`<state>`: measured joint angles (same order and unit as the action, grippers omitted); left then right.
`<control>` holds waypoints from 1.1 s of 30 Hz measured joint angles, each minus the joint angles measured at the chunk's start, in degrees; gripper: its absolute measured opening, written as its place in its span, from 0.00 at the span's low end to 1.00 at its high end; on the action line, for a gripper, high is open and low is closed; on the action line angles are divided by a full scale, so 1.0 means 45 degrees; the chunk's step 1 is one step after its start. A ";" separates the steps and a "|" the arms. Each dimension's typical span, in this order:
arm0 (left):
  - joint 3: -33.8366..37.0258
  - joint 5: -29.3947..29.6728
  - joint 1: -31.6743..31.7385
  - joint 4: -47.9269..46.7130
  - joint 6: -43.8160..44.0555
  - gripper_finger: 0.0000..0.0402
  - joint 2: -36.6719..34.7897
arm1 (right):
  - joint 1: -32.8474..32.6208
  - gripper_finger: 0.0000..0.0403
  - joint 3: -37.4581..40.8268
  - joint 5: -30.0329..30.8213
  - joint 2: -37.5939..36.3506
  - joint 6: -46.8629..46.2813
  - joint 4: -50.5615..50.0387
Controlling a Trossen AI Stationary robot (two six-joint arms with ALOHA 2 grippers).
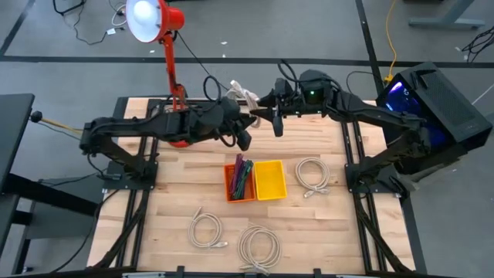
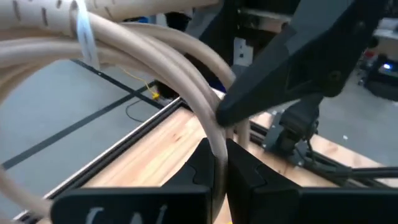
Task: Pick & Place USB Port
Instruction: Put the light brown HDMI cable into the yellow bin
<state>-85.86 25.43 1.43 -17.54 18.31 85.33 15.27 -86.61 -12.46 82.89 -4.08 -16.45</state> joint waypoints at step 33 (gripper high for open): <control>0.0005 0.2550 0.0083 -0.2008 -0.0556 0.25 -0.0858 | 0.1944 0.05 0.0000 0.0692 -0.0945 0.1586 -0.5277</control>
<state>-85.84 36.90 1.80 -26.58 15.81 81.47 24.02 -86.61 -9.35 78.64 3.05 -40.19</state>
